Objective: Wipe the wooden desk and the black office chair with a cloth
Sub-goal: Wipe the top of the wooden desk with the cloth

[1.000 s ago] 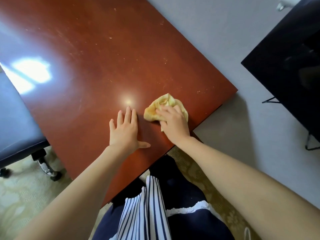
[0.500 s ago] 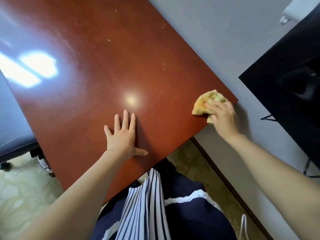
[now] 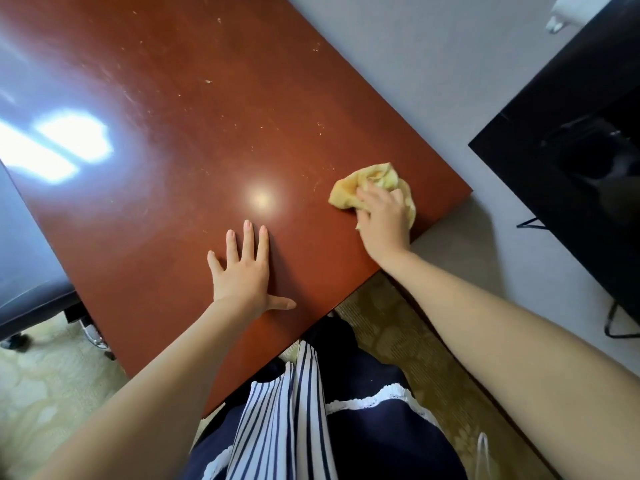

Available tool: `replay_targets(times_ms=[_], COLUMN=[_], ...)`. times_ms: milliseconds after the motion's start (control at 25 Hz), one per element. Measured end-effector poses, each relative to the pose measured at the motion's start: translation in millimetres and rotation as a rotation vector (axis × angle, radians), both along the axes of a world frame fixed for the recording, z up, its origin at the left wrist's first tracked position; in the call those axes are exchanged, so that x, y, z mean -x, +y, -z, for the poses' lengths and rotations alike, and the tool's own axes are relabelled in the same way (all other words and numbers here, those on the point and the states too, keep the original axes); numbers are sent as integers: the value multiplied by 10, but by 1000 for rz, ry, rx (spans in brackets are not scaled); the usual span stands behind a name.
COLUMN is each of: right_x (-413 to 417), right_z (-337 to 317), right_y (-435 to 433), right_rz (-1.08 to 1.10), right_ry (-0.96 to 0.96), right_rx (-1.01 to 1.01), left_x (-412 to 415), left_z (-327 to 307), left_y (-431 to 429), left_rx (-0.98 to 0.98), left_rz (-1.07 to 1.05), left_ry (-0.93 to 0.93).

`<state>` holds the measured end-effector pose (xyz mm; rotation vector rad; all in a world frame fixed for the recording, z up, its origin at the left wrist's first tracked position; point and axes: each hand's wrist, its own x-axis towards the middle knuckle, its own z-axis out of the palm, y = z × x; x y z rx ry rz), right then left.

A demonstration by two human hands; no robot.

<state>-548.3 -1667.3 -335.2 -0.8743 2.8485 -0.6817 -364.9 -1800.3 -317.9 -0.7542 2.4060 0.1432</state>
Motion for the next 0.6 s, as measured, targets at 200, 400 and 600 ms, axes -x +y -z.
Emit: replay_targets(times_ms=[200,400,600], right_x=[-280,35,515], right_z=[-72,-121,-54], right_y=[405,940,1086], right_rz=[-491,-587,-54], right_ry=[15,115,43], right_rx=[26,-75,-45], left_x=[7,-4,-3], left_z=[-33,-47,-55], left_y=[-2,9,8], left_rx=[3,-2,7], left_rz=[9,6,7], left_ry=[-11,-20,-1])
